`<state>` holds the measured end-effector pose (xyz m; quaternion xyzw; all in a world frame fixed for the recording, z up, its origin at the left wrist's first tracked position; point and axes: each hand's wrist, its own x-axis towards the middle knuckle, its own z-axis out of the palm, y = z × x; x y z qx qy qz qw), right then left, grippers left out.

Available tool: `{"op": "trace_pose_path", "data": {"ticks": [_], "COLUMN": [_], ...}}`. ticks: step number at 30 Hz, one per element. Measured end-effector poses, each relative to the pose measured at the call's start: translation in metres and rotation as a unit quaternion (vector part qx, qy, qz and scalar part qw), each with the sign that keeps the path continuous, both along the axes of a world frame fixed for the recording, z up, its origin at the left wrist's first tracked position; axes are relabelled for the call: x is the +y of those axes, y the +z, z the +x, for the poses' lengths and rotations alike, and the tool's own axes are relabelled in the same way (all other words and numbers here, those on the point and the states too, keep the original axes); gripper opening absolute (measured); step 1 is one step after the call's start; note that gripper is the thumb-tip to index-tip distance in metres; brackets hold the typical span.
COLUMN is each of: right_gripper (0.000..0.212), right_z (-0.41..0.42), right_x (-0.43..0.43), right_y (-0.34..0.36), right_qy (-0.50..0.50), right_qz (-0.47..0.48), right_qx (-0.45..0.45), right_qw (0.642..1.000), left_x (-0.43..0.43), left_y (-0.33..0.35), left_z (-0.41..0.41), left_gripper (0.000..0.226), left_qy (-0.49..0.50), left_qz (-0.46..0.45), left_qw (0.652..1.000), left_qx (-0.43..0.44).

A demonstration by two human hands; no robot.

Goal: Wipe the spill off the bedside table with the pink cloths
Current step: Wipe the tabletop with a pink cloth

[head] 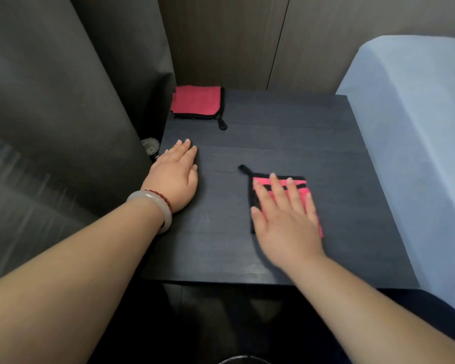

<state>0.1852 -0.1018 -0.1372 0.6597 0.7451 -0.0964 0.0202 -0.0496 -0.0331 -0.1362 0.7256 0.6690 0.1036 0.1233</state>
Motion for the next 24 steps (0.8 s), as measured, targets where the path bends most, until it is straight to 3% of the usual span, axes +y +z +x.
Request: {"op": "trace_pose_path", "data": {"ticks": [4,11,18,24], "right_gripper": [0.058,0.059,0.057,0.058], "right_z": [0.015,-0.049,0.001,-0.012], "right_x": [0.008,-0.086,0.022,0.050], "right_y": [0.003,0.004,0.004,0.003], "right_qy": [-0.096,0.087,-0.052,-0.013], "right_qz": [-0.013,0.008,-0.013,-0.008], "right_qx": [-0.010,0.061,-0.006,-0.013], "right_qw": [0.995,0.994,0.999,1.000], "left_x": [-0.007,-0.006,-0.003,0.047], "left_y": [-0.002,-0.001,0.002,0.019], "left_z": [-0.003,0.000,0.001,0.013], "left_gripper": [0.053,0.051,0.054,0.059], "left_qy": [-0.005,0.009,0.007,0.032], "left_qz": [0.010,0.025,0.005,0.080], "left_qw": [1.000,1.000,0.999,0.995], "left_qx": [0.027,0.017,0.040,0.058]}}
